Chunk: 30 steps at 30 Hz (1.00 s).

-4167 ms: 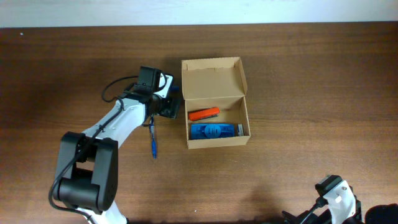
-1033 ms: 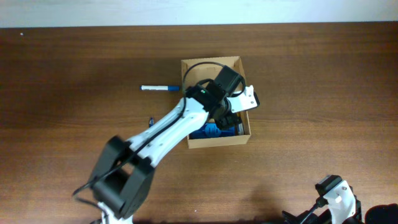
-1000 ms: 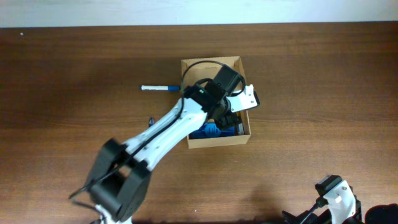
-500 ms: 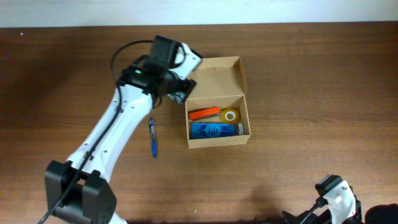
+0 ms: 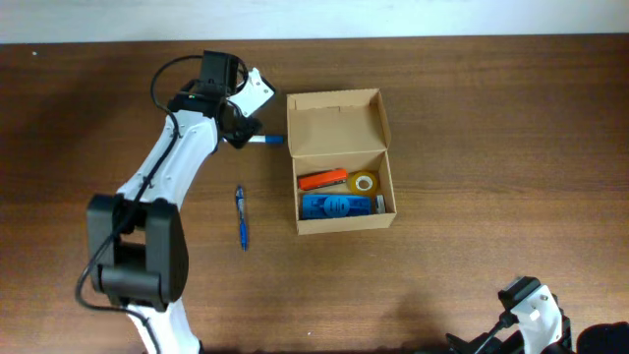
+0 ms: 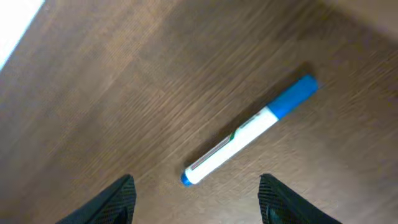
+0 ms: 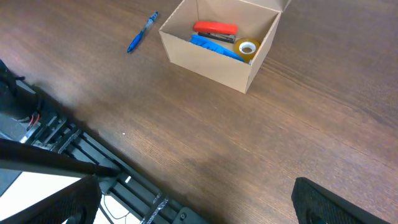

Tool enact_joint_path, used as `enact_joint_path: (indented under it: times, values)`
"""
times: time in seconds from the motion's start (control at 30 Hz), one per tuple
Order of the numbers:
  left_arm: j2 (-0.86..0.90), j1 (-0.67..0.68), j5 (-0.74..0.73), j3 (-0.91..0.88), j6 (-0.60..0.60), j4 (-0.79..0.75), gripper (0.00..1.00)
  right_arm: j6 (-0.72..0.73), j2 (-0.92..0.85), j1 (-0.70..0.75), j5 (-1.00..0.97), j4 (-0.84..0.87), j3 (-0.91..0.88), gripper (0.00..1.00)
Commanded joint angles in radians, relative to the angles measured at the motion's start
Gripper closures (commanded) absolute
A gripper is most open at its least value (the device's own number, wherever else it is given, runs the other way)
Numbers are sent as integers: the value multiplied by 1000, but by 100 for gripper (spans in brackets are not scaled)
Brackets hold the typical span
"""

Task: Pack container
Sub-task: 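Move the left gripper back and grasp the white whiteboard marker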

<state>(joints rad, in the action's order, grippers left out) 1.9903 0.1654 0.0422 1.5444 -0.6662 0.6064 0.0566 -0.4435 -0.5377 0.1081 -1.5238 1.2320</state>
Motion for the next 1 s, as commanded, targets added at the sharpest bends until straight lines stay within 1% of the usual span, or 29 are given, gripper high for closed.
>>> enact_joint_path:
  times: [0.0,0.03,0.13,0.23,0.33,0.43,0.73,0.77,0.87,0.97]
  values:
    - [60,-17,-29,14,-128,-16,37,11,-7,-5,-8,2,-1,1]
    - [77,-21,-60,14,-167,-16,37,11,-7,-5,-8,2,-1,1]
    - [108,-34,-110,14,-237,-16,38,11,-7,-5,-8,2,-1,1]
    - [139,-50,-118,14,-253,-21,39,11,-7,-5,-8,2,-1,1]
    - [158,-77,-204,14,-302,-41,39,11,-7,-5,-8,2,-1,1]
    - [164,-99,-238,14,-332,-58,39,11,-7,-5,-8,2,-1,1]
    - [219,-118,-317,14,-346,-102,41,11,-7,-5,-8,2,-1,1]
    - [221,-119,-316,14,-346,-101,43,11,-7,-5,-8,2,-1,1]
    - [223,-128,-338,14,-346,-92,58,11,-7,-5,-8,2,-1,1]
    - [233,-131,-365,14,-345,-74,69,11,-7,-5,-8,2,-1,1]
